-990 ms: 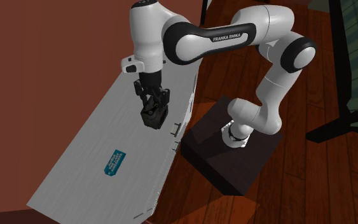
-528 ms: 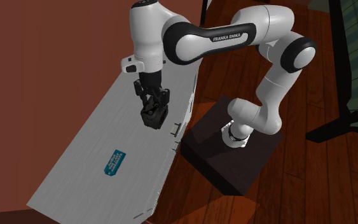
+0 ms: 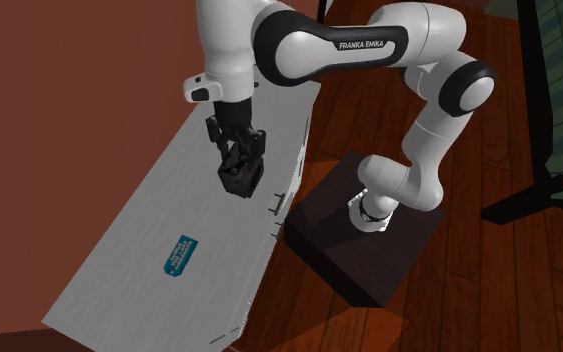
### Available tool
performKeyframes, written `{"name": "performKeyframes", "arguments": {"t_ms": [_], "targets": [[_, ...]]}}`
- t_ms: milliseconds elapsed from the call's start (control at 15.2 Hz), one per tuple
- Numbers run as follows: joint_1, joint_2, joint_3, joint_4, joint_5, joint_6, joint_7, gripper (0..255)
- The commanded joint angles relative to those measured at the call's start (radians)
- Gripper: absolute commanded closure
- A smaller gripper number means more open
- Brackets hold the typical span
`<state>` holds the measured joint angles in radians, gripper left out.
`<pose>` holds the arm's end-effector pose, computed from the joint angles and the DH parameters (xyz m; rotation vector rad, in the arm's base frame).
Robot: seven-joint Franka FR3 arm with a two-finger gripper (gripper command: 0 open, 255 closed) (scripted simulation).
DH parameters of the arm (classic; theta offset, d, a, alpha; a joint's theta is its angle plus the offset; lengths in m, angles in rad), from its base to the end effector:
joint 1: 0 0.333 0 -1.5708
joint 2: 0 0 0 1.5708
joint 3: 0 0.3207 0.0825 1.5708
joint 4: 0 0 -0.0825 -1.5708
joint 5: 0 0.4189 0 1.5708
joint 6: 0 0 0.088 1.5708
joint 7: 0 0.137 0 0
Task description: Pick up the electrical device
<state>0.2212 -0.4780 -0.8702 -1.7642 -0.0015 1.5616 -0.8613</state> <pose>0.3365 -0.3696 0.6517 -2.8917 -0.3626 -0.4804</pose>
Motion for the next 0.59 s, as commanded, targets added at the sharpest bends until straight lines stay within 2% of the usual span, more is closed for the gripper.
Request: {"name": "performKeyframes", "arguments": {"t_ms": [0, 396, 528], "targets": [[0.007, 0.011, -0.003, 0.038, 0.007, -0.027, 0.002, 255], [0.037, 0.057, -0.029, 0.158, 0.034, -0.109, 0.003, 255], [0.038, 0.058, -0.029, 0.161, 0.035, -0.111, 0.002, 255]]}}
